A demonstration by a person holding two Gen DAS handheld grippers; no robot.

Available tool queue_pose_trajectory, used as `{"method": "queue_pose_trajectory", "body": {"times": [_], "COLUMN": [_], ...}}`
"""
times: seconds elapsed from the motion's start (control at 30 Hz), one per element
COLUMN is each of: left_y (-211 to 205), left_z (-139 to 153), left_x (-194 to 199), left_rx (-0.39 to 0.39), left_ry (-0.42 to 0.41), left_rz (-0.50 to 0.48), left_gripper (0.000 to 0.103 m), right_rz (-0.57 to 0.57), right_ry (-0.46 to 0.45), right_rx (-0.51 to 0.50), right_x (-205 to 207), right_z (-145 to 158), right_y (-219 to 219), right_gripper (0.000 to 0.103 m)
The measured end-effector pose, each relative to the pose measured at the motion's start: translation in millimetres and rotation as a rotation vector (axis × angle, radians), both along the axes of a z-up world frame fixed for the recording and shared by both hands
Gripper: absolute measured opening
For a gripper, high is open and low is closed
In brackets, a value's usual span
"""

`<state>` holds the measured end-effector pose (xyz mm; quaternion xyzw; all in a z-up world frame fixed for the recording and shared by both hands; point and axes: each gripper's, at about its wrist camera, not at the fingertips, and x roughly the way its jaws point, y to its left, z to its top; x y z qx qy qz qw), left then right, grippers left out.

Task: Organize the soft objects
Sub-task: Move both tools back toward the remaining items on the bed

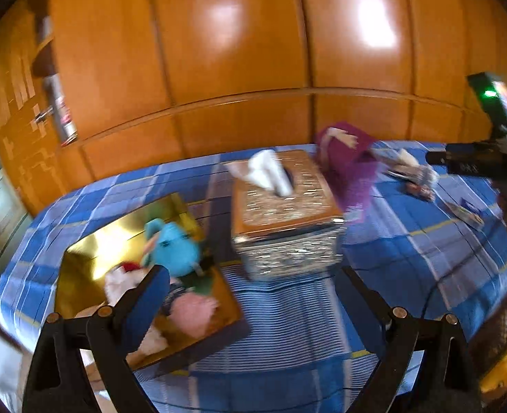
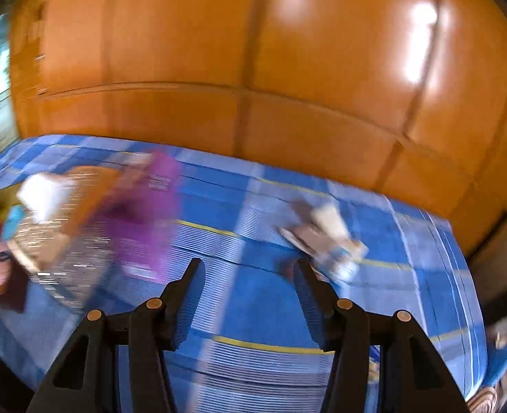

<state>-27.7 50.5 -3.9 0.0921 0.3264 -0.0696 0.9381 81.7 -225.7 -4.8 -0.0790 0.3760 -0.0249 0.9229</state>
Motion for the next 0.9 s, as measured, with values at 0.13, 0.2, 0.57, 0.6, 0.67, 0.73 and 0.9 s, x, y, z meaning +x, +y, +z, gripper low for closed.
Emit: {"method": "queue_pose_trajectory", "body": {"times": [0.13,0.2,0.57,0.6,0.67,0.73,0.9], "left_y": [-24.9,-38.3,-107.2,-115.3,-131.1,-149.4,-183.8], "left_z": [-0.8,-1.2,-6.8,-6.1,-4.2,-1.9,3.2], "left_x": [3.4,5.6,18.2,19.6,23.1,29.2,55.1], "left_rx": [0.014,0.029,0.059,0.058,0.060,0.059,0.021], "left_ry": [0.012,0.016,0.067,0.070,0.074,0.081,0.130], "left_rz": [-0.079,-0.117,-0.302,-0.324,-0.362,-0.403,-0.449], "left_gripper": [0.097,0.097,0.097,0.097,0.097,0.095,0.089], "right_rz": [-0.146,-0.213,-0.597,-0.621,-0.686,-0.706,-0.712], "right_ry": [0.053,0.077,0.108,0.092,0.078,0.073,0.059], "right_rx": [0.027,0.047,0.464,0.503,0.537,0.601,0.619], "right_x": [13.5,20.2,26.5,22.8,14.5,8.3,3.2], "right_z": [-13.7,-22.3,-59.5,-59.2,-60.7,-62.6,-61.1], "right_y": [-62.8,-93.2,-225.5,-233.2,-245.1,-251.2,-251.6], "right_gripper": [0.054,0.054,0.054,0.054,0.054,0.054,0.054]}}
